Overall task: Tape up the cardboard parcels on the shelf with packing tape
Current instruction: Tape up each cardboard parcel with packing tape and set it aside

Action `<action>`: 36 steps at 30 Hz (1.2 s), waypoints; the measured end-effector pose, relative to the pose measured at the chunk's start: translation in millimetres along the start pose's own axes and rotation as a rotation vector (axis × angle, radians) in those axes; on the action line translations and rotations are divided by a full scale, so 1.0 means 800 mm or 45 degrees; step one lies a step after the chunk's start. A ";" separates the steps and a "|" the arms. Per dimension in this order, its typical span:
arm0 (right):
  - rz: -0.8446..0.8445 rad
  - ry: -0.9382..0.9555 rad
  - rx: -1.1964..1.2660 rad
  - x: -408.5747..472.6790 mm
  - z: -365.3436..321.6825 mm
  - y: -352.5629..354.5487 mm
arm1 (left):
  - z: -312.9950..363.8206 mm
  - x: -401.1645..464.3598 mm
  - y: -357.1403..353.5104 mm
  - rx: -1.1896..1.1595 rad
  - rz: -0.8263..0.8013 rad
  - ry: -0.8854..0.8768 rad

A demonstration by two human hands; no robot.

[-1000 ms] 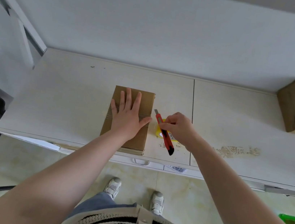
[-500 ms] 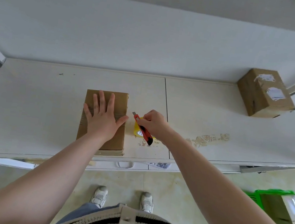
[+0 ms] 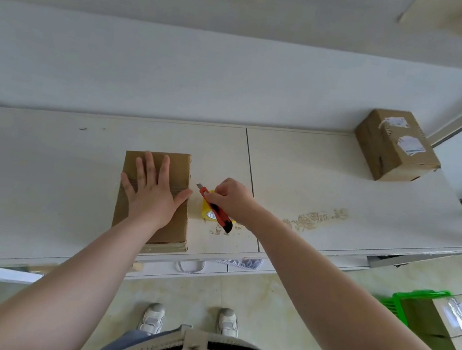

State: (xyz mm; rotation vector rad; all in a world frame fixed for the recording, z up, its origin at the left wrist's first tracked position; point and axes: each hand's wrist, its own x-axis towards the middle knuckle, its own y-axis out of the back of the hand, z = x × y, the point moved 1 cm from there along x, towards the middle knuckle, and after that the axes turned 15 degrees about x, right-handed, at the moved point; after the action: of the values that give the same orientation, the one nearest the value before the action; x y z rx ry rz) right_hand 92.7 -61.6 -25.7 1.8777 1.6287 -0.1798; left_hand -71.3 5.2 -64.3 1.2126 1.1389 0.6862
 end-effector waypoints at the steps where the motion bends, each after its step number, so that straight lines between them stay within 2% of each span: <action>1: -0.003 0.001 0.000 0.000 0.000 0.000 | 0.000 0.000 0.000 0.000 0.000 -0.001; 15: -0.092 0.073 0.091 -0.001 0.009 0.009 | -0.003 0.001 0.012 -0.084 -0.088 -0.013; 21: -0.142 0.090 -0.017 0.003 0.008 0.007 | -0.005 0.001 0.012 -0.103 -0.101 -0.027; 31: -0.108 0.051 -0.124 0.015 0.009 0.000 | -0.005 0.001 0.012 -0.089 -0.110 -0.048; 34: -0.035 0.073 -0.024 0.011 0.009 -0.003 | -0.006 0.003 0.009 -0.085 -0.107 -0.041; 36: 0.038 0.071 0.214 0.006 0.011 0.001 | -0.006 0.005 0.008 -0.080 -0.107 -0.035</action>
State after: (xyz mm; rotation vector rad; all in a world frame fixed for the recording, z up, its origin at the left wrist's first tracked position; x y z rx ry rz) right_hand 97.2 -62.2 -34.3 2.0482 1.6666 -0.2611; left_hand -73.6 12.4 -59.0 1.1121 1.1311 0.6351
